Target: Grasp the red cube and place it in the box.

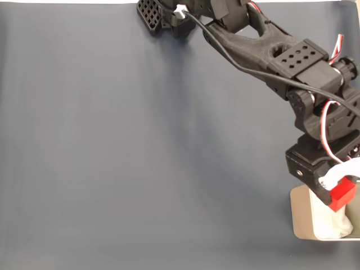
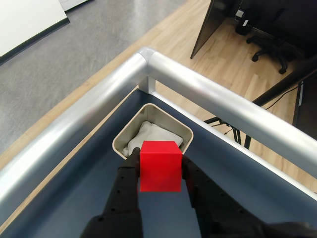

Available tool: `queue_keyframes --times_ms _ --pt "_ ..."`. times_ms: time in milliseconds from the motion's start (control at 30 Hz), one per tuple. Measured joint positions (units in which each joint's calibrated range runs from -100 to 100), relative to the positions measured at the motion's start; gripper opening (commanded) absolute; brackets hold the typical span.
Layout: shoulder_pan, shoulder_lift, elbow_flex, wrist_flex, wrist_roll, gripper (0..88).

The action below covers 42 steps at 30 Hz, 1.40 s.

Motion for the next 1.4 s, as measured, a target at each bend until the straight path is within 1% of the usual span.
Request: queue_keyframes --times_ms 733,1400 --pt "0.0 7.6 -5.0 -2.9 -0.2 2.5" --pt "-0.3 9.1 -5.9 -4.8 -0.2 2.6"
